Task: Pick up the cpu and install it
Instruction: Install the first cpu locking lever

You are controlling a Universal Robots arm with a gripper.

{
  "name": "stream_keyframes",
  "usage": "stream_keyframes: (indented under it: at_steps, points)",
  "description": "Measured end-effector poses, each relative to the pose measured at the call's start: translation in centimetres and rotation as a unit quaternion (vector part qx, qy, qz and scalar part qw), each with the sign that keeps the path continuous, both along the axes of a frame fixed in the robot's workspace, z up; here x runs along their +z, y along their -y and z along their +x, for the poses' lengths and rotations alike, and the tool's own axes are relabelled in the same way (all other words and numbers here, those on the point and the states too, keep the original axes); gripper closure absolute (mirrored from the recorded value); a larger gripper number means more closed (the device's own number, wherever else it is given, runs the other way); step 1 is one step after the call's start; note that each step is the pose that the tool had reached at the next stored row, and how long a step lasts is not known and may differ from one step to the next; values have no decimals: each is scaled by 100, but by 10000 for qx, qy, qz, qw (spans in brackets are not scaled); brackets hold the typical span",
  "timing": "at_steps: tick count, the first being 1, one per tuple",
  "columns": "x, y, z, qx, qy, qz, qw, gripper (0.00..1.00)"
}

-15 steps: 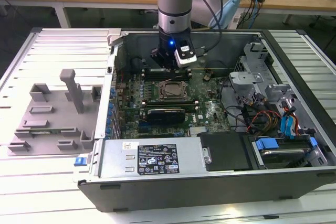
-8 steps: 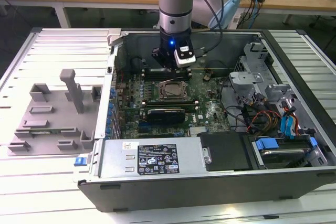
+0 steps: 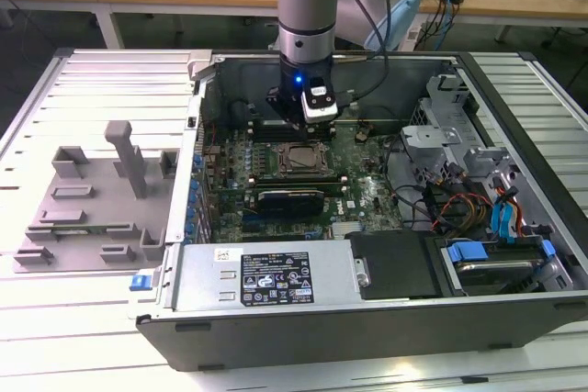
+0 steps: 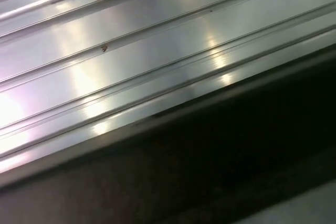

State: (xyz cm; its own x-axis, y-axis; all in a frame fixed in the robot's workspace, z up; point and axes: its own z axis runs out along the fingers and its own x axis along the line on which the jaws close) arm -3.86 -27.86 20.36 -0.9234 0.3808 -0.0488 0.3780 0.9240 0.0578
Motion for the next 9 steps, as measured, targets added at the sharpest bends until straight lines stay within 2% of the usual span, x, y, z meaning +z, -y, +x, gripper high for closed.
stream_keyframes:
  at_steps: [5, 9]
  points:
    - [-45, -6, 10, -270, -5, -11, 9996, 89]
    - [-43, -12, 20, -295, -8, -27, 9996, 89]
